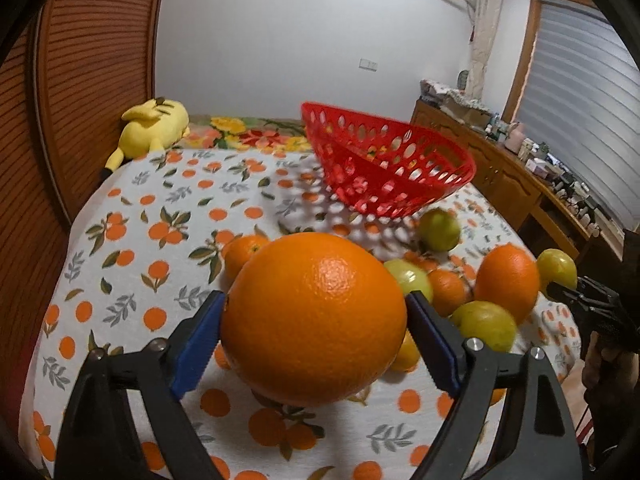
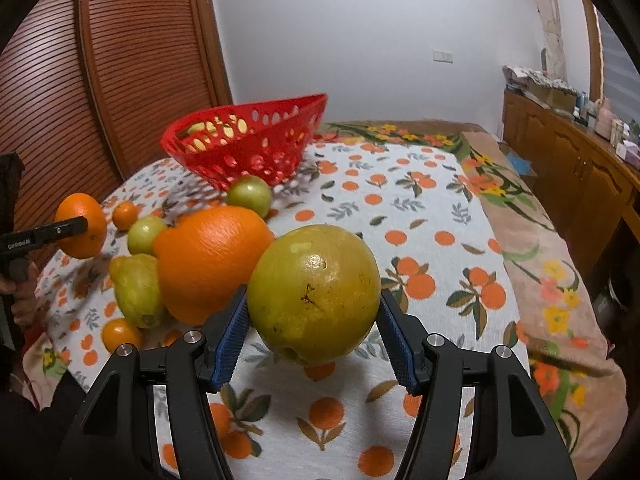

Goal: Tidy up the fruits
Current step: 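Grasp and lift the large orange with the left tool while the right tool lifts the pomelo, then lower the orange into the red basket and open the left tool while the right tool carries the pomelo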

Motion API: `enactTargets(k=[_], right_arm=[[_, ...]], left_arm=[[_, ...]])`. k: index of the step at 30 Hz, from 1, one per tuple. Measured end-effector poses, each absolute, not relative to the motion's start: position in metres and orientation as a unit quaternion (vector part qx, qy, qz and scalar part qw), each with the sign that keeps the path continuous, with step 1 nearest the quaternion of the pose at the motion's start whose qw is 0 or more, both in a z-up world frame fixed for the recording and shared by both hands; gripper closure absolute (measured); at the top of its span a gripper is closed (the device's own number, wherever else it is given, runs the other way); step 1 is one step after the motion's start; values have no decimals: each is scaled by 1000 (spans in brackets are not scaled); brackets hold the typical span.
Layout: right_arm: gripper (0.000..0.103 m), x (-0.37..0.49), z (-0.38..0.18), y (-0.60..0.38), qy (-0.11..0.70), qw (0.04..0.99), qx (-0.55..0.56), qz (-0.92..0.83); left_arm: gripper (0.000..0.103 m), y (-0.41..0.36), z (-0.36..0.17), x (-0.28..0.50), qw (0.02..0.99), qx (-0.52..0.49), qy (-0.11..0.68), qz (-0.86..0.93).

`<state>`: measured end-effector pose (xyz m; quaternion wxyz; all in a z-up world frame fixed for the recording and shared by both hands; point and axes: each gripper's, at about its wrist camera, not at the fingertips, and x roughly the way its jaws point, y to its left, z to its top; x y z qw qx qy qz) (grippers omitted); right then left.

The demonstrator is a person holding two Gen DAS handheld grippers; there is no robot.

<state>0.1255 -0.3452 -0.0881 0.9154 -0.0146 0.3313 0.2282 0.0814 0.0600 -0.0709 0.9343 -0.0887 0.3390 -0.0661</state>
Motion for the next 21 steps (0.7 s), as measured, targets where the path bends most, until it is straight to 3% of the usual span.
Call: enactTargets(k=[21], right_arm=[[39,138,-12,-315,268,921,-36,279]], left_arm=[[15,29,3,112,952,-61,277,-113]])
